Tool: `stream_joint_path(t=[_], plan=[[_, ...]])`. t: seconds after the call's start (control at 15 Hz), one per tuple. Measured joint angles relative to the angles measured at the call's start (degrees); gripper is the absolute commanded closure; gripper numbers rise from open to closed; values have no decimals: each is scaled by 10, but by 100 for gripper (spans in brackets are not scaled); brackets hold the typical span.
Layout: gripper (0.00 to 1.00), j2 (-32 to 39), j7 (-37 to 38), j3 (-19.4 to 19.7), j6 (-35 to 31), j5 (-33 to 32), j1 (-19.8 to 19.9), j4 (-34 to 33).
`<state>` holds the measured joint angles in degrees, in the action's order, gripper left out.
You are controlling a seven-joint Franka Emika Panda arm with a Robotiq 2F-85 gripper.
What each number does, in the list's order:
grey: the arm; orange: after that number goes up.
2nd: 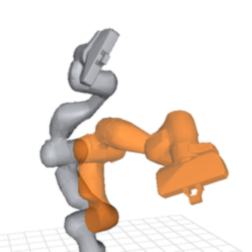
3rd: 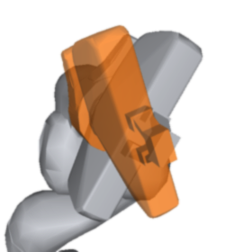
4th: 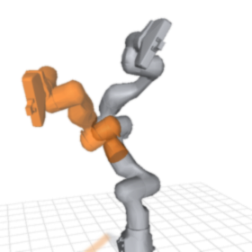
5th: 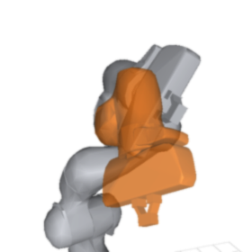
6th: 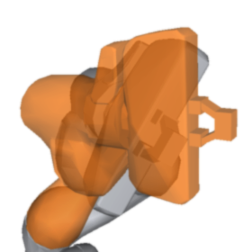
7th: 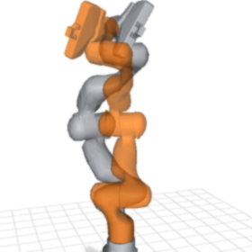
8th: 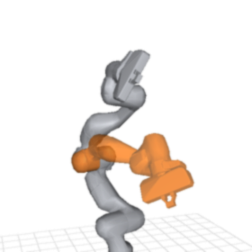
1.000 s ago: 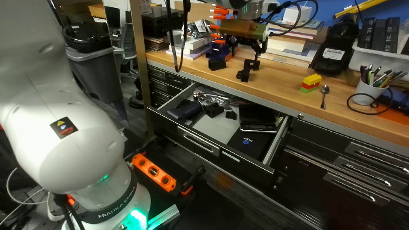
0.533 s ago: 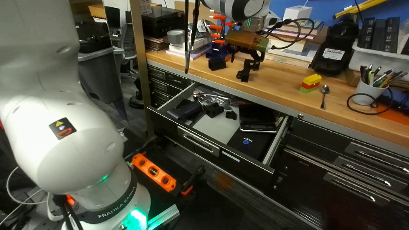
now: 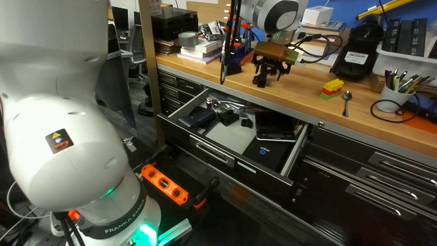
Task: Pick up the three black objects from the countertop, put them in the drawer and close the drawer.
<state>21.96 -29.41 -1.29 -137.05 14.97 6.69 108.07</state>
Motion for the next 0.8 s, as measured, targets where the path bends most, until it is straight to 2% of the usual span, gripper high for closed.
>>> stream_joint_path(t=[0.33, 0.8], plan=[[0, 43, 0, -10, 32, -1, 17, -54], [0, 61, 0, -30, 82, -3, 22, -93]])
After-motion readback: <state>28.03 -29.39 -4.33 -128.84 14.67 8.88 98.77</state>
